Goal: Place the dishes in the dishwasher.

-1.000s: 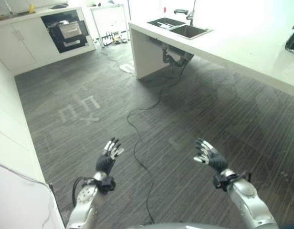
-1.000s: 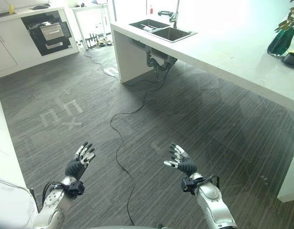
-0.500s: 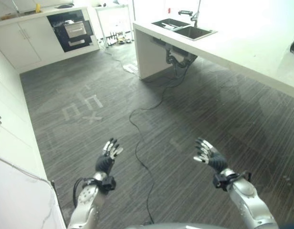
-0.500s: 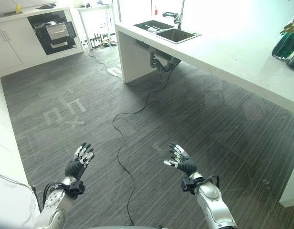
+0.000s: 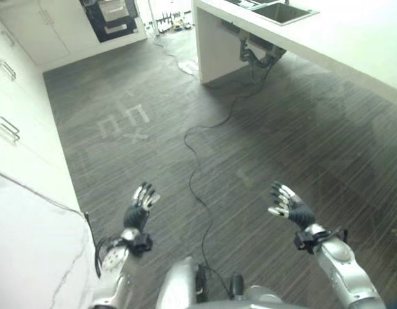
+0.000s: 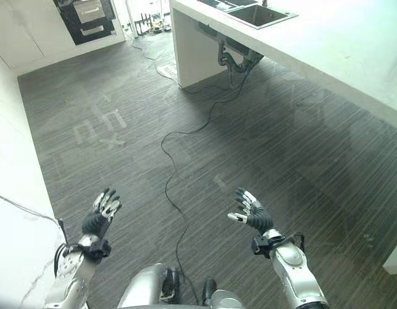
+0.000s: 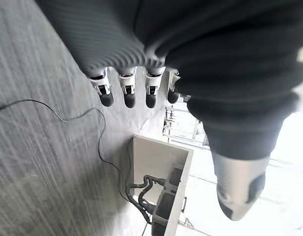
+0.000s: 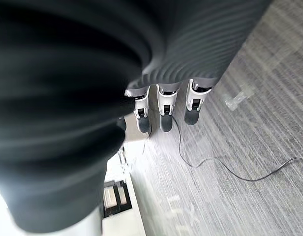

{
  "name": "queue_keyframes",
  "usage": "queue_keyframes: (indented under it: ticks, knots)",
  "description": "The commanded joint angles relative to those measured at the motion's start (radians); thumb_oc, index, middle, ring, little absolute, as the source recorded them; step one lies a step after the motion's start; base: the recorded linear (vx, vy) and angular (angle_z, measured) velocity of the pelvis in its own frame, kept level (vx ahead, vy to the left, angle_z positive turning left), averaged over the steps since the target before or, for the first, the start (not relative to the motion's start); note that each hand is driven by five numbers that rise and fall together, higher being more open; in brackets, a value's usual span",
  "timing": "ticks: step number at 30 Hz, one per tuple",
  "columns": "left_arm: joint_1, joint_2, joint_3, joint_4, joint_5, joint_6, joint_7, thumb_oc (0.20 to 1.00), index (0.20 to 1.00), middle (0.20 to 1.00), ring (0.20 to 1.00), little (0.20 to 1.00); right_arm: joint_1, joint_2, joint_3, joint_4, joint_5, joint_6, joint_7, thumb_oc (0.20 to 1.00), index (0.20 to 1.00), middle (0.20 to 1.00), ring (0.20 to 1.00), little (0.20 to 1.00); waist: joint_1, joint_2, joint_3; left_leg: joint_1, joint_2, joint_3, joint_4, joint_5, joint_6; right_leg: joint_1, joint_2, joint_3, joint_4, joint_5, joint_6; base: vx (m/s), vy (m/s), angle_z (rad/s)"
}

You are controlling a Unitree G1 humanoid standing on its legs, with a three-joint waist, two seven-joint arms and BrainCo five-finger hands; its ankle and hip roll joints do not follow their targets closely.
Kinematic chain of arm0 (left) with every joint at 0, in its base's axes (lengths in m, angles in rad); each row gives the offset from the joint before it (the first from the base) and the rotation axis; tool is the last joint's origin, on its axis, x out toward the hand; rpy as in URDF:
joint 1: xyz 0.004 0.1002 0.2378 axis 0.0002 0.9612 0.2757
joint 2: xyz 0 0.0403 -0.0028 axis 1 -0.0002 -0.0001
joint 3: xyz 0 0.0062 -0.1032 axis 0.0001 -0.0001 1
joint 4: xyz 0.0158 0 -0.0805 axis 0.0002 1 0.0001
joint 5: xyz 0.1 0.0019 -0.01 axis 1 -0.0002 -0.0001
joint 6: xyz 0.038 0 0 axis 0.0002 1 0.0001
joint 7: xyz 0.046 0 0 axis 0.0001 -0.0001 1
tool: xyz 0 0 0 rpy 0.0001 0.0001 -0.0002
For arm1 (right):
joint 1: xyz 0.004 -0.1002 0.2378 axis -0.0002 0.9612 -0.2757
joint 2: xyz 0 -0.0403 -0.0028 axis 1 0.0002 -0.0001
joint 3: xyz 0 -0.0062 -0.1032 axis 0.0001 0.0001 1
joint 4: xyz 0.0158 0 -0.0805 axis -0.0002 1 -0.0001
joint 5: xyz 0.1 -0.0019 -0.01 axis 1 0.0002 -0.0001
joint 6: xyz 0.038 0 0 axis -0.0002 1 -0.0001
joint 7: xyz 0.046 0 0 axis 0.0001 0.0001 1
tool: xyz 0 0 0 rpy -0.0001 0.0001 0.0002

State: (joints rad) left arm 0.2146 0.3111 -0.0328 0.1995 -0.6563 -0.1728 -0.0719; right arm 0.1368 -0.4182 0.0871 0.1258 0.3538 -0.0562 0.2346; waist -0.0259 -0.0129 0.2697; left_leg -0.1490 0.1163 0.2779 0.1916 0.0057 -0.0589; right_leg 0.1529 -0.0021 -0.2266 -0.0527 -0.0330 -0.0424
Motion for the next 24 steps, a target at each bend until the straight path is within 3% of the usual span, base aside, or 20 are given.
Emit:
queue_keyframes:
  ticks: [1,4,6,9,12,14,15,17,19,22,24]
  knots:
    - [0.034,0.017,0.021,-0.098,-0.048,-0.070,-0.025,1.000,1.000,1.000,1.000,1.000,0.037,-0.036,-0.036,-0.097,0.004,-0.082,0.048,1.000,1.000,1.000,1.000,1.000,-0.006,0.024,-0.046,0.121,0.045,-0.012,-0.274,0.198,-0.069,0.080,0.019,0.035,-0.035,-0.015,0.080,0.41,0.313,0.06]
    - [0.051,0.010,0.026,-0.103,-0.068,-0.082,-0.042,1.000,1.000,1.000,1.000,1.000,0.049,-0.053,-0.041,-0.083,-0.016,-0.099,0.054,1.000,1.000,1.000,1.000,1.000,0.002,0.029,-0.044,0.082,0.063,-0.052,-0.279,0.204,-0.080,0.121,0.020,0.058,-0.035,-0.045,0.079,0.31,0.282,-0.29]
    - [0.062,0.006,0.030,-0.118,-0.062,-0.089,-0.047,1.000,1.000,1.000,1.000,1.000,0.065,-0.060,-0.051,-0.097,-0.002,-0.098,0.067,1.000,1.000,1.000,1.000,1.000,0.003,0.026,-0.055,0.094,0.070,-0.032,-0.279,0.198,-0.077,0.142,0.007,0.061,-0.035,-0.058,0.086,0.33,0.386,-0.51]
    - [0.032,0.017,0.027,-0.132,-0.058,-0.081,-0.041,1.000,1.000,1.000,1.000,1.000,0.069,-0.048,-0.057,-0.141,0.004,-0.069,0.063,1.000,1.000,1.000,1.000,1.000,0.016,-0.003,-0.096,0.117,0.026,-0.024,-0.279,0.127,-0.030,0.188,-0.049,0.062,-0.034,-0.063,0.129,0.32,0.439,-0.33]
    - [-0.008,0.033,0.022,-0.143,-0.046,-0.058,-0.047,1.000,1.000,1.000,1.000,1.000,0.050,-0.028,-0.045,-0.152,-0.002,-0.057,0.020,1.000,1.000,1.000,1.000,1.000,0.041,-0.026,-0.119,0.116,-0.011,-0.041,-0.279,0.094,0.006,0.182,-0.090,0.037,0.015,-0.074,0.164,0.24,0.384,0.00]
    - [-0.028,0.041,0.024,-0.143,-0.038,-0.036,-0.054,1.000,1.000,1.000,1.000,1.000,0.030,-0.016,-0.036,-0.150,-0.019,-0.047,-0.008,1.000,1.000,1.000,1.000,1.000,0.052,-0.040,-0.130,0.126,-0.038,-0.061,-0.279,0.076,0.030,0.136,-0.122,0.022,0.111,-0.046,0.193,0.25,0.396,0.56]
    - [-0.045,0.050,0.021,-0.143,-0.020,-0.016,-0.066,1.000,1.000,1.000,1.000,1.000,0.017,0.006,-0.029,-0.153,-0.026,-0.040,-0.019,1.000,1.000,1.000,1.000,1.000,0.052,-0.047,-0.139,0.144,-0.069,-0.090,-0.279,0.053,0.061,0.032,-0.153,0.038,0.325,0.042,0.220,0.28,0.411,0.44]
    - [-0.061,0.057,0.013,-0.148,0.010,0.000,-0.062,1.000,1.000,1.000,1.000,1.000,0.020,0.016,-0.012,-0.150,-0.030,-0.047,-0.024,1.000,1.000,1.000,1.000,1.000,0.044,-0.032,-0.132,0.176,-0.076,-0.076,-0.279,0.029,0.074,-0.089,-0.168,0.010,0.509,0.100,0.214,0.26,0.355,0.22]
    - [-0.083,0.065,0.006,-0.144,0.008,0.013,-0.061,1.000,1.000,1.000,1.000,1.000,0.010,0.015,0.000,-0.128,-0.027,-0.060,-0.029,1.000,1.000,1.000,1.000,1.000,0.041,-0.026,-0.123,0.187,-0.075,-0.068,-0.279,0.027,0.073,-0.118,-0.147,-0.028,0.484,0.050,0.194,0.16,0.093,0.19]
    - [-0.108,0.080,0.003,-0.165,0.017,0.040,-0.060,1.000,1.000,1.000,1.000,1.000,0.018,0.005,-0.007,-0.139,-0.010,-0.062,-0.018,1.000,1.000,1.000,1.000,1.000,0.031,-0.037,-0.101,0.215,-0.082,-0.064,-0.279,0.019,0.063,-0.111,-0.108,-0.110,0.298,0.026,0.180,0.18,-0.068,0.13]
    - [-0.111,0.087,-0.003,-0.171,0.012,0.053,-0.067,1.000,1.000,1.000,1.000,1.000,0.036,-0.008,-0.018,-0.147,0.012,-0.069,-0.020,1.000,1.000,1.000,1.000,1.000,0.005,-0.045,-0.083,0.244,-0.090,-0.067,-0.279,-0.001,0.058,-0.142,-0.078,-0.088,0.156,0.048,0.176,0.27,-0.130,0.09]
